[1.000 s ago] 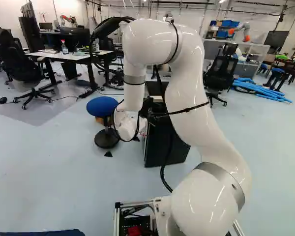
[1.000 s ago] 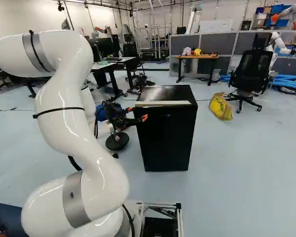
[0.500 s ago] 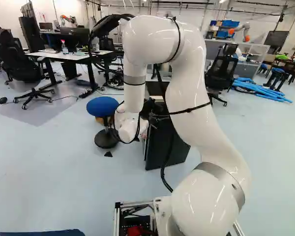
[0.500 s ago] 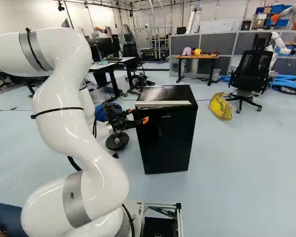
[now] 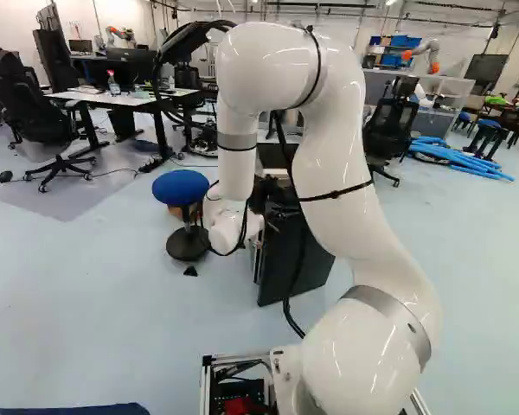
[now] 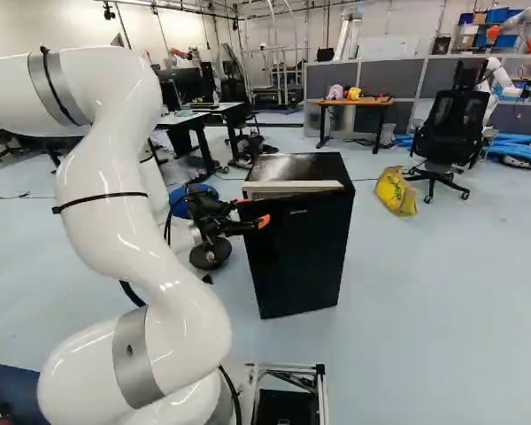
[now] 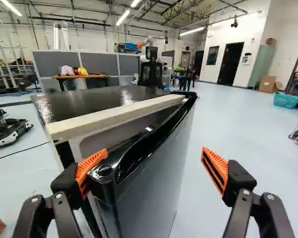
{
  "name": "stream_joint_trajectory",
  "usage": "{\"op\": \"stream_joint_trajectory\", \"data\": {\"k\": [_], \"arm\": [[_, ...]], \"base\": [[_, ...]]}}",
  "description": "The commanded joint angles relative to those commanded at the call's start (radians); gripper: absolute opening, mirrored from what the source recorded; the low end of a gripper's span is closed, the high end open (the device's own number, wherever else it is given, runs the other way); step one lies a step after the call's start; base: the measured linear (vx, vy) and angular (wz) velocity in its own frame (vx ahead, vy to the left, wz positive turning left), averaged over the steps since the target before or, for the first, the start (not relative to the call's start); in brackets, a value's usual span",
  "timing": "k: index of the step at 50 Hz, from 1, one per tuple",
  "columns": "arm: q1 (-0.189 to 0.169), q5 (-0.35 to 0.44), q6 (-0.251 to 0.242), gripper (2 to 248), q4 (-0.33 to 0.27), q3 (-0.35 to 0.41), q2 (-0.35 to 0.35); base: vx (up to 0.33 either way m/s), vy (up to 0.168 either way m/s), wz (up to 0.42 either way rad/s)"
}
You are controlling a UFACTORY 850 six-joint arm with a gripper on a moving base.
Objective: Grab a drink from the fridge
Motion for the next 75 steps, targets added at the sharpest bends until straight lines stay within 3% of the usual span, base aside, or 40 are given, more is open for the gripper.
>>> {"op": "stream_joint_trajectory", "data": {"k": [75], "arm": [[0.065, 0.0, 0.0, 247, 0.385, 0.147, 0.045]], "base": [[0.0, 0.0, 0.0]]}}
